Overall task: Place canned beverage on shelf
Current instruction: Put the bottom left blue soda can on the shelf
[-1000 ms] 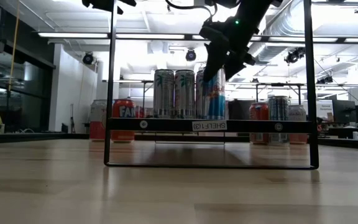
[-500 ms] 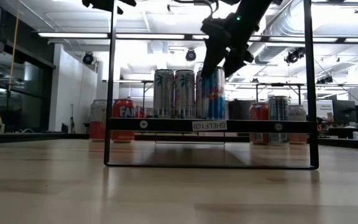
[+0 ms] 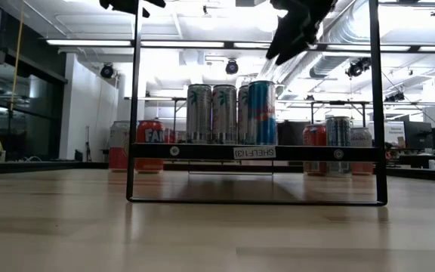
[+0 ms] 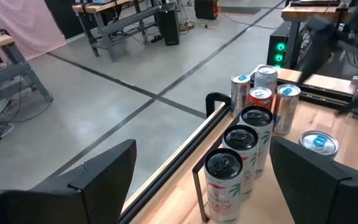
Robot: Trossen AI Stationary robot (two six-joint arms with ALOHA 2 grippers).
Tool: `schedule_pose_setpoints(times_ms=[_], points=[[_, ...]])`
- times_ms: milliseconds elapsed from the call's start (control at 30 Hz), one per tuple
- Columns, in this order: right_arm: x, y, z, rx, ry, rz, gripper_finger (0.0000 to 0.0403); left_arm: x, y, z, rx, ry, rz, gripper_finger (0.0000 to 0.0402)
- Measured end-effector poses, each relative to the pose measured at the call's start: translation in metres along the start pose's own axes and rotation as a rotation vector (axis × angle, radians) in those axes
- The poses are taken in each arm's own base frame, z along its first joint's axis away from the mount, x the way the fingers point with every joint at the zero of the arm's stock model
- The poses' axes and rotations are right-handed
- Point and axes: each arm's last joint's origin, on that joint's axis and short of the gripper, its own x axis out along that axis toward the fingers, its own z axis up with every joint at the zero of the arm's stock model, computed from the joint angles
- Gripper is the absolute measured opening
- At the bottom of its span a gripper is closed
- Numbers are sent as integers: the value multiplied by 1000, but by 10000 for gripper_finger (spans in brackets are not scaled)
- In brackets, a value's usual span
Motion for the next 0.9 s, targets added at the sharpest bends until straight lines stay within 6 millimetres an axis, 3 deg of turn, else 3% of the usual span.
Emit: schedule_pose_setpoints(times_ms=[133,267,500,900], points=[[-13,-12,0,-91,-27,171,335,0,0,0,-9,0,0,326],[-10,-28,-7,-158,1,412,335,0,0,0,-9,0,0,326],[10,-57,-1,-112,-42,375,335,0,0,0,-10,0,0,326],[15,-65,0,61,-18,268,335,0,0,0,-18,0,0,326]])
